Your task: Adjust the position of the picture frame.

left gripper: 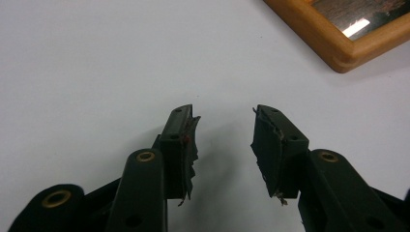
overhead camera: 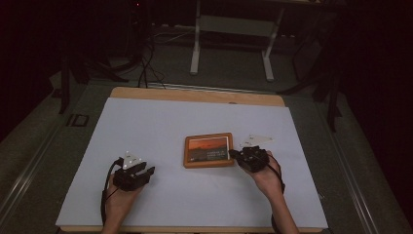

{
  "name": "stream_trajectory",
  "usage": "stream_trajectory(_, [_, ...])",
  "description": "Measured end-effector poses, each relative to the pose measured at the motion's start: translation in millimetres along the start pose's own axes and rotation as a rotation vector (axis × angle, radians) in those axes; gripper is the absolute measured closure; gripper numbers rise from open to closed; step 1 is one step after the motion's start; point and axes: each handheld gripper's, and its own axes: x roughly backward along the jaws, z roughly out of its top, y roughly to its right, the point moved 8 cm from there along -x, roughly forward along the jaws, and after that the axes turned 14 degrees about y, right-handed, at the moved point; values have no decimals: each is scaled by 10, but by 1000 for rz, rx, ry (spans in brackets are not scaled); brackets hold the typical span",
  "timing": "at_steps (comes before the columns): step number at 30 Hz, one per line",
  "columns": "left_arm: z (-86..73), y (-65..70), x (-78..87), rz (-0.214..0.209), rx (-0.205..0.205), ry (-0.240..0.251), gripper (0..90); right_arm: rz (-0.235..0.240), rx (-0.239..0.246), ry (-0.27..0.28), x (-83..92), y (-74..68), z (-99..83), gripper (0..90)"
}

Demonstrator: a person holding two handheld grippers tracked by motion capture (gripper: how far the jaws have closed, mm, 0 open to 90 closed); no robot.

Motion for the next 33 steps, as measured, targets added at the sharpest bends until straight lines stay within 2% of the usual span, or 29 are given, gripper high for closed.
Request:
stream_trajectory(5, [-10,17,-14,-4,-9,-6,586,11,8,-21,-119,-43,-2,899])
stream_trajectory(8, [7,13,2,-8,-7,7,585,8,13,-37,-189,-43,-35,898])
stream_trajectory(15, [4,3,-1,-10,-3,2,585,5,21,-63,-210,-45,-105,897])
stream_trajectory(25, [5,13,-5,-17,-4,2,577,11,24,-58,-209,-60,-115,895])
stream_trajectory(29, [8,41,-16,-44,14,2,578,12,17,-50,-209,-82,-119,892])
stream_trajectory(33, [37,79,-35,-85,41,13,581,17,31,-51,-217,-118,-109,876])
